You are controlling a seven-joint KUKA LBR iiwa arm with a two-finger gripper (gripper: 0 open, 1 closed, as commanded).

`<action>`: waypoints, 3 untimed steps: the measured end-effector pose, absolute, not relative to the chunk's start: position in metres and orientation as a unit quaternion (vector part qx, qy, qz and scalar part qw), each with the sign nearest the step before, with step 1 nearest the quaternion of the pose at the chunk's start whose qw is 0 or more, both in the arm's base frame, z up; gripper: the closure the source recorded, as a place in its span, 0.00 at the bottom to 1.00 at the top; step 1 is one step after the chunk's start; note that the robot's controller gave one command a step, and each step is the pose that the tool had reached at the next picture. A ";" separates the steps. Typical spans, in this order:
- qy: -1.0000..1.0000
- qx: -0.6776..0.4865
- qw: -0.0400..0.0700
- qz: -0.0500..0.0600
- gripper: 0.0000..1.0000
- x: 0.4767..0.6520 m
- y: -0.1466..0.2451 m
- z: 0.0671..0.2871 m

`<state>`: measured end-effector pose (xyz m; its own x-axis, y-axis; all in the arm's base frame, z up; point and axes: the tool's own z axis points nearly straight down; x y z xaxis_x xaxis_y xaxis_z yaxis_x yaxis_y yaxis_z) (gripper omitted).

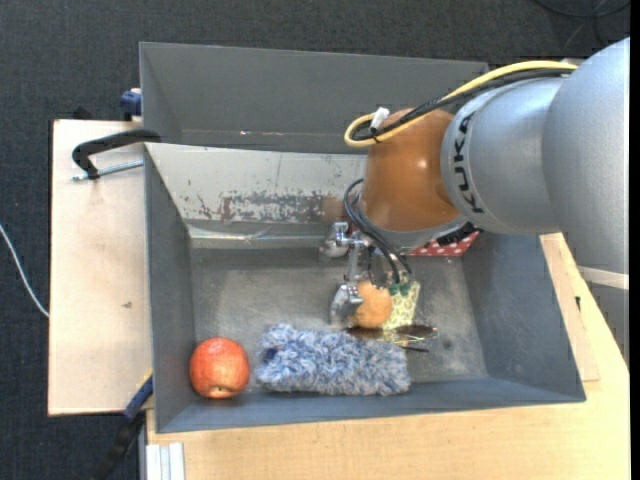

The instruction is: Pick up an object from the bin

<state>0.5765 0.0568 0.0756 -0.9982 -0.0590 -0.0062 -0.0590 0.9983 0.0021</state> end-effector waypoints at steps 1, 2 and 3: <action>0.999 -0.053 0.005 0.003 0.00 0.553 0.005 0.074; 0.998 -0.059 0.004 0.000 0.00 0.540 -0.030 0.073; 0.998 -0.060 0.004 0.000 0.00 0.540 -0.029 0.073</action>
Offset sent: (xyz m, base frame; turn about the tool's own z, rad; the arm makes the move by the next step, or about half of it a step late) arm 0.0000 0.0000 0.0000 0.0000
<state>0.5400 -0.0295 0.0730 -0.9928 -0.1194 -0.0072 -0.1194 0.9928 0.0002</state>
